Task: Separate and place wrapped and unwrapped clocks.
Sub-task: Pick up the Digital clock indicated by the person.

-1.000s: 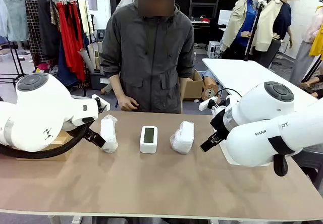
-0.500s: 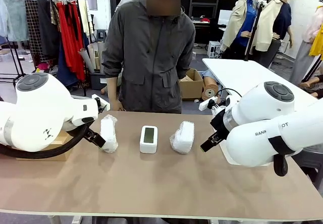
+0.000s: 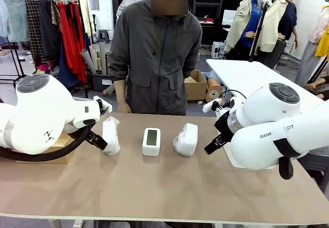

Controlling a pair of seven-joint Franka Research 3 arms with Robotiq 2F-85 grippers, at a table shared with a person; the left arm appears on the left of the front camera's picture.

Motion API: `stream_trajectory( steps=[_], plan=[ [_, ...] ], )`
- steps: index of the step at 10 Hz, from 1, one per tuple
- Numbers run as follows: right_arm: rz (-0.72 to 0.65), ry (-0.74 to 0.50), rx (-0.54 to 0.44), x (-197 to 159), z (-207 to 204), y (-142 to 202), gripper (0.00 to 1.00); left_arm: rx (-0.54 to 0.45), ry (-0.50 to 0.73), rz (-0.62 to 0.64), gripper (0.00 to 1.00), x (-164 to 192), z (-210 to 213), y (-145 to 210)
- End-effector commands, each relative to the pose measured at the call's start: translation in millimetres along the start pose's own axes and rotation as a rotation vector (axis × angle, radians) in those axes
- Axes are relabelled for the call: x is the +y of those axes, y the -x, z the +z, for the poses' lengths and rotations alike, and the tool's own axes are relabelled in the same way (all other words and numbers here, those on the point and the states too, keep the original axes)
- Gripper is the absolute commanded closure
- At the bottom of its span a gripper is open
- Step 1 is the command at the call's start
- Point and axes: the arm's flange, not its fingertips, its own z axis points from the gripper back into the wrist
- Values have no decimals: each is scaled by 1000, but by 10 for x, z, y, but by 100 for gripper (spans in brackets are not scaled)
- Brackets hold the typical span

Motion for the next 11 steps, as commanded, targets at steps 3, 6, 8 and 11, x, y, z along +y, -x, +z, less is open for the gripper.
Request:
stream_trajectory(
  steps=[3, 6, 8, 11],
  plan=[
    [0, 0, 0, -1, 2, -1, 0, 0, 0, 0, 0, 0, 1, 0],
    [0, 0, 0, -1, 2, -1, 0, 0, 0, 0, 0, 0, 1, 0],
    [0, 0, 0, -1, 2, -1, 0, 0, 0, 0, 0, 0, 1, 0],
    [0, 0, 0, 0, 0, 0, 0, 0, 0, 0, 0, 0, 0, 0]
  ],
)
